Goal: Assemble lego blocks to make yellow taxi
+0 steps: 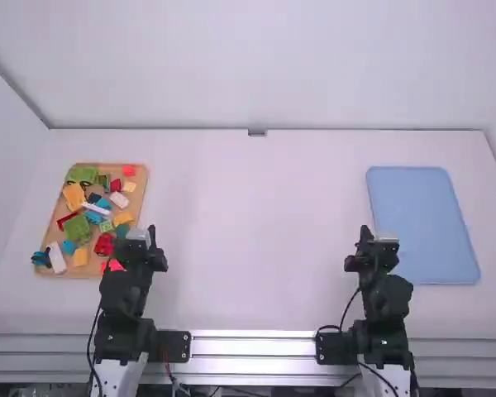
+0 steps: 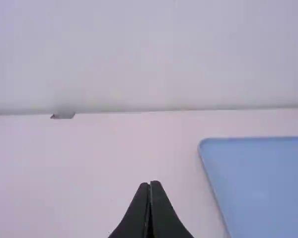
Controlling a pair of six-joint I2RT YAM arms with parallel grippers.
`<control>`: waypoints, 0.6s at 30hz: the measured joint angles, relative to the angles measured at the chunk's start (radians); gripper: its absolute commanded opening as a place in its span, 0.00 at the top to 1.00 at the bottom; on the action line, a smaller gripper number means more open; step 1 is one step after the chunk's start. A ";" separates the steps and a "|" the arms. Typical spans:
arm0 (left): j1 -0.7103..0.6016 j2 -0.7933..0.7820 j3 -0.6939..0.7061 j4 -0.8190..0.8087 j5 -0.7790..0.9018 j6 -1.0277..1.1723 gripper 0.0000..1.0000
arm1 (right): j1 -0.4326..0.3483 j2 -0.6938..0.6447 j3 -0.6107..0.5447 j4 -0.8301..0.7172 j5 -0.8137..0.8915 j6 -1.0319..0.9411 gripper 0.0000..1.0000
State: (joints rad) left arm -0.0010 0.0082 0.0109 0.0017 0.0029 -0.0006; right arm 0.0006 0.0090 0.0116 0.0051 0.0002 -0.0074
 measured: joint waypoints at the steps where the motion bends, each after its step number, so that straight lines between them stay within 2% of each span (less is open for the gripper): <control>1: 0.000 0.000 0.000 0.000 0.000 0.000 1.00 | 0.000 0.000 0.000 0.000 -0.002 0.005 1.00; 9: 0.000 0.005 0.000 0.005 0.000 0.000 0.97 | 0.000 0.002 0.000 0.004 -0.003 0.000 0.97; 18: 0.000 0.084 0.035 0.007 -0.008 0.027 0.87 | -0.002 0.085 0.029 -0.005 -0.005 -0.013 0.87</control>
State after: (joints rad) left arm -0.0010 0.0917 0.0463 0.0090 -0.0048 0.0269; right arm -0.0013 0.0940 0.0402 0.0006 -0.0048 -0.0208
